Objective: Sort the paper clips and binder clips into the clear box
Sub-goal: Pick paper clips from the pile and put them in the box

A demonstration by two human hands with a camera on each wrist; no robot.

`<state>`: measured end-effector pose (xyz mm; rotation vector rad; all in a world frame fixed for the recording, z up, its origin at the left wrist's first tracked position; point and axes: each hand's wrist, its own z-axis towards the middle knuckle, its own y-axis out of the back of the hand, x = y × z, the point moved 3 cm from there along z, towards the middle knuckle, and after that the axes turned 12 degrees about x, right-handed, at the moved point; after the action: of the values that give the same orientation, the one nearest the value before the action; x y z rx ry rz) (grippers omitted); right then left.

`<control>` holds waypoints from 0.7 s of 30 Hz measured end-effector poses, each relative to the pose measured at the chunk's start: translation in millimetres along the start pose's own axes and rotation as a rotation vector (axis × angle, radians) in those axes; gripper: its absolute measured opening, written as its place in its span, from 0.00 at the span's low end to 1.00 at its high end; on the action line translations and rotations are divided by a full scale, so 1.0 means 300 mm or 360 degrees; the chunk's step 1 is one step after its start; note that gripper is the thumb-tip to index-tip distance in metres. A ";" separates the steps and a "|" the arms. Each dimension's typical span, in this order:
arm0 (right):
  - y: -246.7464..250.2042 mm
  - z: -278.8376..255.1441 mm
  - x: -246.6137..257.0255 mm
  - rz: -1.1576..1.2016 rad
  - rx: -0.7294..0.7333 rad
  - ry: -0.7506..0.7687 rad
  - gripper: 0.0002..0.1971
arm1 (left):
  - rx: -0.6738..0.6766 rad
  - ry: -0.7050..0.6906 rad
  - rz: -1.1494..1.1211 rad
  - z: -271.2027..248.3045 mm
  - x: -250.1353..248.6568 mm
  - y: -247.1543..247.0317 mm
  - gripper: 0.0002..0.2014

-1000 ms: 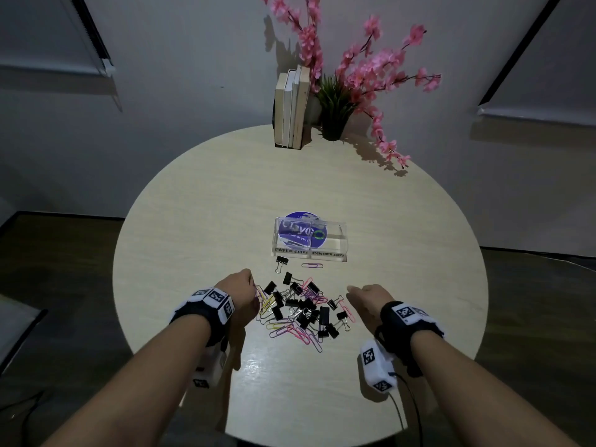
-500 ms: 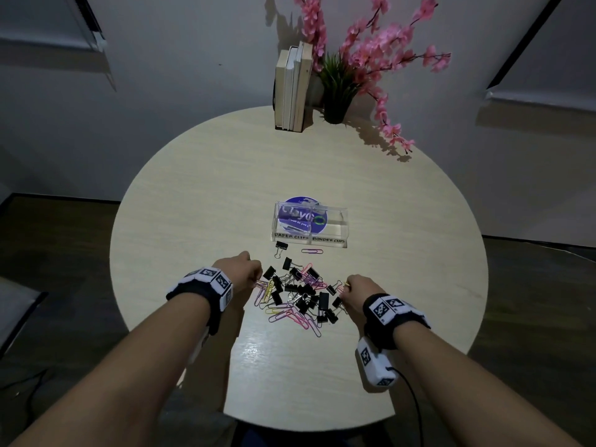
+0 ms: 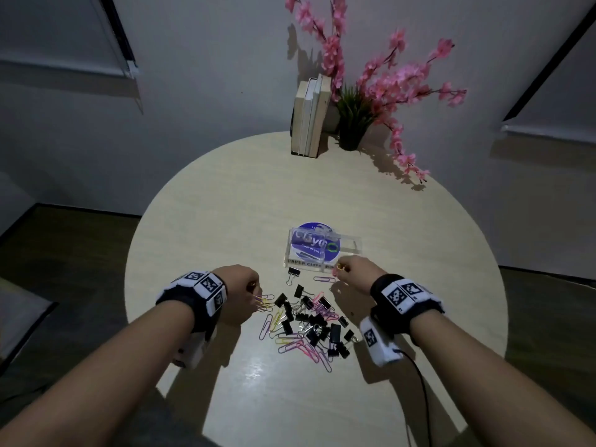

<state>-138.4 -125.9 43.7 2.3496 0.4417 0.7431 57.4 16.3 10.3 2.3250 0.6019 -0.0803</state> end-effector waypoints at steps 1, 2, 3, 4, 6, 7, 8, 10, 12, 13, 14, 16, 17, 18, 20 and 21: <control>0.029 0.021 0.040 0.0034 -0.0055 0.0046 0.16 | 0.0000 -0.0016 -0.0012 -0.007 0.004 0.024 0.04; 0.058 0.046 0.079 0.0057 -0.0108 0.0067 0.15 | -0.0013 -0.0028 -0.0037 -0.014 0.010 0.049 0.07; 0.082 0.073 0.114 0.0056 -0.0146 0.0072 0.14 | -0.0045 -0.0047 -0.0070 -0.021 0.015 0.076 0.09; 0.102 0.104 0.145 0.0034 -0.0150 0.0057 0.13 | -0.0088 -0.0070 -0.0097 -0.027 0.019 0.102 0.12; 0.121 0.166 0.195 -0.0049 -0.0102 0.0002 0.14 | -0.0154 -0.0088 -0.0117 -0.034 0.026 0.146 0.16; 0.123 0.194 0.210 -0.0108 -0.0077 -0.0020 0.15 | -0.0174 -0.0083 -0.0102 -0.035 0.027 0.165 0.17; 0.119 0.220 0.220 -0.0178 -0.0055 -0.0040 0.15 | -0.0189 -0.0073 -0.0082 -0.032 0.027 0.180 0.16; 0.102 0.252 0.228 -0.0264 -0.0037 -0.0059 0.14 | -0.0214 -0.0059 -0.0078 -0.025 0.020 0.202 0.15; 0.084 0.257 0.225 -0.0154 -0.0013 -0.0005 0.16 | -0.0258 -0.0056 -0.0094 -0.011 0.007 0.219 0.15; 0.080 0.249 0.219 -0.0048 -0.0021 0.0044 0.17 | -0.0272 -0.0054 -0.0100 0.000 0.001 0.225 0.15; 0.083 0.236 0.213 0.0048 -0.0065 0.0085 0.17 | -0.0289 -0.0054 -0.0081 0.015 -0.009 0.234 0.15; 0.100 0.207 0.180 0.0192 -0.0236 0.0152 0.15 | -0.0315 -0.0048 0.0030 0.049 -0.041 0.259 0.15; 0.105 0.188 0.156 0.0239 -0.0299 0.0178 0.12 | -0.0313 -0.0051 0.0086 0.065 -0.064 0.274 0.15; 0.104 0.166 0.127 0.0273 -0.0317 0.0194 0.10 | -0.0314 -0.0070 0.0167 0.089 -0.093 0.288 0.15; 0.071 0.135 0.086 0.0225 -0.0229 0.0236 0.08 | -0.0288 -0.0099 0.0307 0.107 -0.145 0.311 0.16; 0.056 0.107 0.025 0.0172 -0.0192 0.0191 0.08 | -0.0238 -0.0164 0.0406 0.148 -0.216 0.325 0.16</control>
<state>-110.9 -150.0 36.9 2.2378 0.3131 0.9388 47.9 -100.7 54.2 2.2166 0.2482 -0.0345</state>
